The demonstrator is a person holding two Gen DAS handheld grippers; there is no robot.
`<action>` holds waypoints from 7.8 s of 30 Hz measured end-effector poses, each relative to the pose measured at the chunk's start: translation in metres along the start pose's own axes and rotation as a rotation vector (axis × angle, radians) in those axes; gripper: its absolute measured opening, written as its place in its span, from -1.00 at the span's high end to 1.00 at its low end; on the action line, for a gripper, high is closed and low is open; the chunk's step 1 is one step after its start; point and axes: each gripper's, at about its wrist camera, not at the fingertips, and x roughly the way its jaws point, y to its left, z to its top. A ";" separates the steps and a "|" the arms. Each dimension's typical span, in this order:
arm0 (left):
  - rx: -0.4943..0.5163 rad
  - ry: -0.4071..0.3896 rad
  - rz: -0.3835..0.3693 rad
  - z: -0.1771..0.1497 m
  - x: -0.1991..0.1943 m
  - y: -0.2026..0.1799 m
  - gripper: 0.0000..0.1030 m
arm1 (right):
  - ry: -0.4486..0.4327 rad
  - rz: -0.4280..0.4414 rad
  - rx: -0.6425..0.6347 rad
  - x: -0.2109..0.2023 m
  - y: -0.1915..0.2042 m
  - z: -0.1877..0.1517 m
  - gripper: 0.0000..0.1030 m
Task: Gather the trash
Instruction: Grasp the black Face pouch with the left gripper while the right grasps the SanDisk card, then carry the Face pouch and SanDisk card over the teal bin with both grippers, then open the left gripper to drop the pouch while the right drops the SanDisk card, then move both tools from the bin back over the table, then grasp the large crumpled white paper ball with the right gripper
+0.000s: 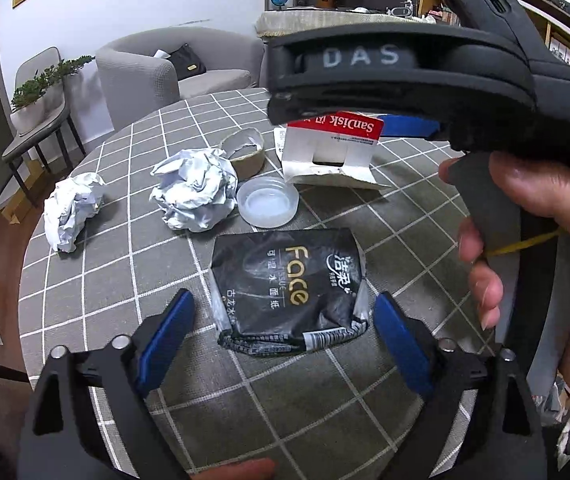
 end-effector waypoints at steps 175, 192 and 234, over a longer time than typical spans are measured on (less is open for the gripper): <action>-0.444 -0.345 0.249 -0.102 -0.241 0.222 -0.06 | 0.012 0.300 -0.517 -0.007 0.270 -0.110 -0.57; -0.400 -0.310 0.224 -0.066 -0.190 0.198 -0.25 | -0.099 0.197 -0.569 -0.025 0.217 -0.072 -0.57; -0.299 -0.156 0.088 0.010 -0.045 0.164 -0.63 | 0.131 0.065 -0.579 0.036 0.116 -0.027 -0.10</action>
